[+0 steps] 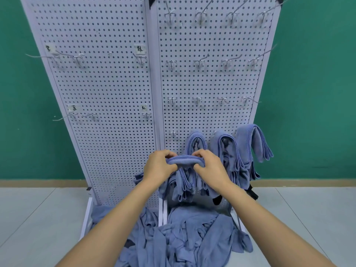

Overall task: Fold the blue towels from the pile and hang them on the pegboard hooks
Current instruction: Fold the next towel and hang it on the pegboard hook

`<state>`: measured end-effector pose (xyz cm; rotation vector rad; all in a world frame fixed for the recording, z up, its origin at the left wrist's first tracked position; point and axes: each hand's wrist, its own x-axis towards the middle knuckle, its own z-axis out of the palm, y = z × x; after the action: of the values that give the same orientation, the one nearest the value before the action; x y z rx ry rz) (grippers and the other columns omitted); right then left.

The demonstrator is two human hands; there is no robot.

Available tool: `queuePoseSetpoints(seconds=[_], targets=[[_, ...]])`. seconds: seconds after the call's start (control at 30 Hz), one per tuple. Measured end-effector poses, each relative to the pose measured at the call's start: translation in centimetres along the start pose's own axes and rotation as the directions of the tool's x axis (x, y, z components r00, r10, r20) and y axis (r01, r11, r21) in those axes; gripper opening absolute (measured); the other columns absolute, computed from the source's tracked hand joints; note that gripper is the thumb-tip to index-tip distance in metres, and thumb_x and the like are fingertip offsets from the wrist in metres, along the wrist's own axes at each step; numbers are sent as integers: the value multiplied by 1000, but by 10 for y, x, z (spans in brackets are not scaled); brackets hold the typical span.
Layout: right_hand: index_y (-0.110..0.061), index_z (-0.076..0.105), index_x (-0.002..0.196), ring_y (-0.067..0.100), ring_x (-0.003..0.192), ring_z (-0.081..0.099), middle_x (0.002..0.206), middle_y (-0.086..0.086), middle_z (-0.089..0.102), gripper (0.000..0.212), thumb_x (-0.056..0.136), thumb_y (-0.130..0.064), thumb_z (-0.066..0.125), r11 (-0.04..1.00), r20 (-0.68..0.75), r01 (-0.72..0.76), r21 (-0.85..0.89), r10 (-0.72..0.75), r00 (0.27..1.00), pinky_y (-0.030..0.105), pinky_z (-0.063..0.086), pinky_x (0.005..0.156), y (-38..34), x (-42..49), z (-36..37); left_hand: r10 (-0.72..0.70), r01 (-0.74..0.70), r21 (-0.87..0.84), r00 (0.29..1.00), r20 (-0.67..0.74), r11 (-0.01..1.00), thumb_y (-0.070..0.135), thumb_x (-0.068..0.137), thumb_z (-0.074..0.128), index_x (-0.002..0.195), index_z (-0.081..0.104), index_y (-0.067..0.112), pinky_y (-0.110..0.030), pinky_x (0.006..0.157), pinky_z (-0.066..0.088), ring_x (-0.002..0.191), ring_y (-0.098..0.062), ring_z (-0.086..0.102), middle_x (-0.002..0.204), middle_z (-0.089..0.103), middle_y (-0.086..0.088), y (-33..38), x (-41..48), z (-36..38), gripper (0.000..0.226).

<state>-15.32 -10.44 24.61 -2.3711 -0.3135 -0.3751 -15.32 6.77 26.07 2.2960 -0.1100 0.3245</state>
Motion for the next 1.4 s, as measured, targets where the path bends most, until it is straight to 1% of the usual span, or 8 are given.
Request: queuePoseSetpoints(seconds=[0.3,0.57,0.77,0.93,1.03,1.1,1.2,1.4], targets=[[-23,60,104,12,77,56,90,-8,61,15,91,-30,55,999,-206,32,-2,-31,978,31,48,62,-21,51,11,39,-66,-152,984,-172,986,1,80,63,100,73,17,-27,76,56,79,-8,63,85,68,7,-1,55,-27,27],[-11,60,114,18,90,61,100,2,66,23,91,-10,57,974,-277,-57,220,118,954,35,51,78,-33,120,49,23,-134,-341,950,-312,930,-5,80,59,104,71,9,-25,80,54,85,-13,65,94,71,-2,-15,134,-14,31],[-13,55,122,24,91,60,110,8,64,35,91,1,45,977,-249,-164,135,194,949,44,53,76,6,131,98,-45,-47,-405,976,-215,913,-9,78,56,104,70,10,-28,83,55,91,-17,65,103,69,-7,-61,151,32,35],[-12,48,126,20,109,55,121,4,57,40,88,-8,60,980,-278,-113,163,156,948,37,50,88,20,124,113,2,-86,-385,977,-214,919,-6,79,62,117,60,14,-4,78,44,92,7,55,110,62,5,-83,145,51,43],[-9,48,122,25,114,46,123,7,49,53,79,-23,74,979,-329,-173,-109,128,935,36,43,96,21,113,121,-35,-38,-335,977,-208,941,-2,79,65,118,58,13,-17,83,47,92,-7,55,108,59,3,-94,142,56,42],[-9,52,117,29,108,48,119,9,51,51,76,-26,76,912,-376,-235,-335,100,921,37,41,90,21,104,126,-39,-25,-290,976,-214,957,-3,80,64,118,60,11,-23,84,45,94,-14,54,110,58,-2,-101,141,59,41],[-8,54,109,30,96,53,107,11,58,34,80,-16,70,870,-391,-242,-429,63,918,37,43,79,23,99,126,-34,-24,-285,980,-197,958,-4,84,57,120,59,10,-24,84,45,94,-15,55,109,58,-3,-105,139,59,38],[-9,43,113,23,70,50,88,3,53,16,99,-15,43,971,-222,-236,-43,221,950,32,31,53,25,97,126,-69,17,-322,986,-150,946,0,90,47,111,56,16,-16,65,43,71,-8,52,84,60,4,-105,131,63,28]])
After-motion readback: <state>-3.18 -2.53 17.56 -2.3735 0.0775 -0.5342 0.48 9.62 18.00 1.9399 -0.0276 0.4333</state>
